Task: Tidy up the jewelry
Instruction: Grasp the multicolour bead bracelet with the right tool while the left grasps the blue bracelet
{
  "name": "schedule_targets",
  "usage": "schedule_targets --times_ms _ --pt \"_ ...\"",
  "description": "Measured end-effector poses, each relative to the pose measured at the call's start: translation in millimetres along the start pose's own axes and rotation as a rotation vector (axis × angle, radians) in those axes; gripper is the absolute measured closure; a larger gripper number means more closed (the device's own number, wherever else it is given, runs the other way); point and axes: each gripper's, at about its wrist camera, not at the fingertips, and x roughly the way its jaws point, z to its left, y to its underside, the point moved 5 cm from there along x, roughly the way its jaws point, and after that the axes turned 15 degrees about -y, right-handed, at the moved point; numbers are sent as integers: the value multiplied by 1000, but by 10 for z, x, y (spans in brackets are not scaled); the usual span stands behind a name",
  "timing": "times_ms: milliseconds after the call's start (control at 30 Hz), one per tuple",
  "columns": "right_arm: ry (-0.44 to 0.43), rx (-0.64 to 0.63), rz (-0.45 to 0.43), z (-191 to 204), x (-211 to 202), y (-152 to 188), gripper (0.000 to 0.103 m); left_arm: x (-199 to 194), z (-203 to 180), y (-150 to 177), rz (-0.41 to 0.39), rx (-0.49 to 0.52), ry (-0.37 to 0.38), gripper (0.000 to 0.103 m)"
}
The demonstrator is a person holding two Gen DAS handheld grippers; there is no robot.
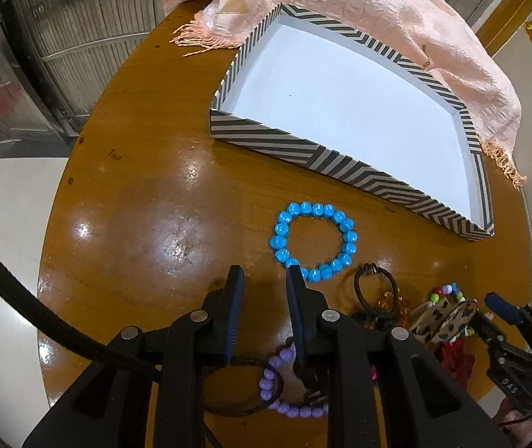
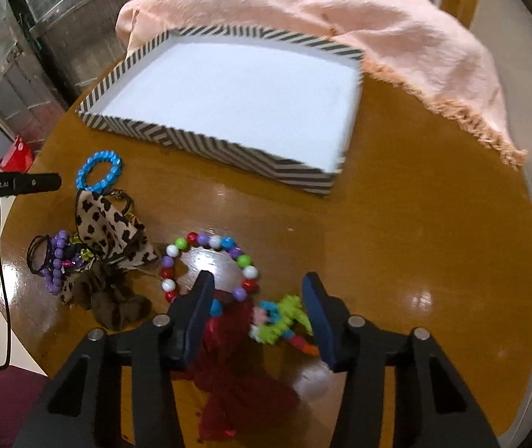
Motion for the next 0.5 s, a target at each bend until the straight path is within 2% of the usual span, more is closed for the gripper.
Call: schedule_targets --times_ms 200,500 --pt "-20 7 59 -70 194 -4 60 106 -63 -25 21 11 -35 80" --pt "-2 -56 71 -78 261 -56 62 199 -198 -153 -1 41 -111 79"
